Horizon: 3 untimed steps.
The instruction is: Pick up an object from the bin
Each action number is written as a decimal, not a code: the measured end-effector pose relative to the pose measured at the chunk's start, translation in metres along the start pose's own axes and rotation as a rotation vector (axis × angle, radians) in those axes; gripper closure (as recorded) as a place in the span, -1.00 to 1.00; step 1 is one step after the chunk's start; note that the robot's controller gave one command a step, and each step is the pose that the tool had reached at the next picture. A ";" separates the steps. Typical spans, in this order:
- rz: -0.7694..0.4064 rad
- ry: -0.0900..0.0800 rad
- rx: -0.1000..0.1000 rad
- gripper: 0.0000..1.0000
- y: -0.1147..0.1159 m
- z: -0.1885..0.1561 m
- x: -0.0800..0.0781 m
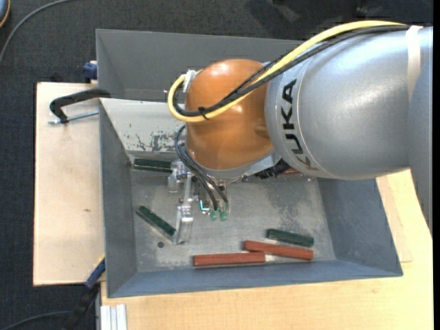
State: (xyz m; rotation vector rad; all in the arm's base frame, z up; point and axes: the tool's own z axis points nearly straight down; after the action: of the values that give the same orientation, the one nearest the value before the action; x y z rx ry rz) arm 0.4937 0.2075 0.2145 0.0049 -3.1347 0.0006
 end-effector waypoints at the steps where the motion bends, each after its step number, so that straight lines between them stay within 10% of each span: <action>1: 0.168 0.001 0.001 -1.00 -0.004 0.148 -0.014; 2: 0.171 -0.007 -0.001 1.00 -0.004 0.143 -0.016; 3: 0.077 -0.021 -0.005 1.00 -0.031 0.019 -0.041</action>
Offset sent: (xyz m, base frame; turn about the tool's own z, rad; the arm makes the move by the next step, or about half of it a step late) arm 0.0142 -0.0035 -0.1445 0.1682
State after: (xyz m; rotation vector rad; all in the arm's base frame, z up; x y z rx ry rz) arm 0.5342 0.1764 0.1951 -0.1158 -3.1538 -0.0069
